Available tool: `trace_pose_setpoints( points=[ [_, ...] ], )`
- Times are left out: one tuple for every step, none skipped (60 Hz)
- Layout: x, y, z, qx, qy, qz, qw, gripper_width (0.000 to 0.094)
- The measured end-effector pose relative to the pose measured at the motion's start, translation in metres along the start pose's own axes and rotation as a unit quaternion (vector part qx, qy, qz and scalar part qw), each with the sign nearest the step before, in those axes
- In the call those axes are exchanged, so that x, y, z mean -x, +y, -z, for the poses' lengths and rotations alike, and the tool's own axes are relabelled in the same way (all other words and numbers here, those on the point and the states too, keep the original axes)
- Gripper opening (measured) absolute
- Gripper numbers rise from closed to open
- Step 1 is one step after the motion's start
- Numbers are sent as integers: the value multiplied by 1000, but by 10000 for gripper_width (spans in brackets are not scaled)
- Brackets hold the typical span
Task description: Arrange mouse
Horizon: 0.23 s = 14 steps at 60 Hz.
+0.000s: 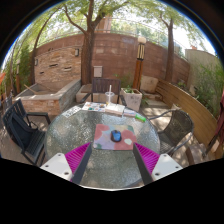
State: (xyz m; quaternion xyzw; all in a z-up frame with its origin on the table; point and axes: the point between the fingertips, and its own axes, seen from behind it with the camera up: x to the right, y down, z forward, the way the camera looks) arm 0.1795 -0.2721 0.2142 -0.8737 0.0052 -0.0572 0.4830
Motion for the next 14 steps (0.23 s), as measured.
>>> trace_pose_setpoints(
  points=[
    [0, 0, 3, -1, 0, -1, 1000, 849],
    [2, 1, 5, -2, 1, -2, 1000, 851],
    [2, 2, 7, -3, 1, -1, 1000, 852],
    [3, 2, 10, -3, 1, -1, 1000, 852],
    [3, 2, 11, -2, 0, 0, 1000, 853],
    [3, 3, 13, -1, 0, 0, 1000, 852],
    [4, 4, 14, 0, 0, 0, 1000, 852],
    [4, 4, 16, 1, 0, 1, 1000, 851],
    [5, 6, 16, 1, 1, 2, 1000, 851],
    [5, 7, 17, 2, 2, 3, 1000, 853],
    [5, 8, 19, 3, 3, 5, 1000, 854],
    [5, 8, 20, 4, 3, 5, 1000, 853],
    [5, 8, 21, 4, 3, 5, 1000, 853],
    [5, 8, 23, 2, 3, 5, 1000, 853]
  ],
)
